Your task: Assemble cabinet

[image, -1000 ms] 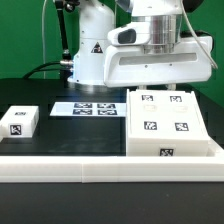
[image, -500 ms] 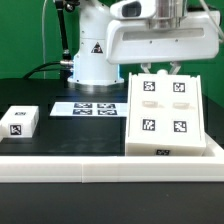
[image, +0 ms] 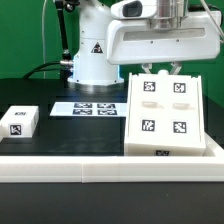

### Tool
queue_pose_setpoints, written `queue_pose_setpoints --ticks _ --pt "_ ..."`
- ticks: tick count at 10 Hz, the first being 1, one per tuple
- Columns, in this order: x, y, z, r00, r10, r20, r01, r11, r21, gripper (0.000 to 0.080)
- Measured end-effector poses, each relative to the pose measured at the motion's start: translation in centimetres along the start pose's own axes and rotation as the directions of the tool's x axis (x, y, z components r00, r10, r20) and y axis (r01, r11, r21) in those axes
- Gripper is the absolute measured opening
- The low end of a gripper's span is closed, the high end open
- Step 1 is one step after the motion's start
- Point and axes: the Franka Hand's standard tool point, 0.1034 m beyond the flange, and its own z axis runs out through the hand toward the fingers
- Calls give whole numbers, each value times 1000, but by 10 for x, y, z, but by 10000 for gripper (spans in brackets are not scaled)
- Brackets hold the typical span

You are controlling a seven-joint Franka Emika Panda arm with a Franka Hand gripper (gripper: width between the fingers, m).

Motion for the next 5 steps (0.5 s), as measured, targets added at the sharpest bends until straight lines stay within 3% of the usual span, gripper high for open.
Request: queue_pose_setpoints --ticks 5 --pt "33 7 -31 1000 -21 -3 21 1000 5 173"
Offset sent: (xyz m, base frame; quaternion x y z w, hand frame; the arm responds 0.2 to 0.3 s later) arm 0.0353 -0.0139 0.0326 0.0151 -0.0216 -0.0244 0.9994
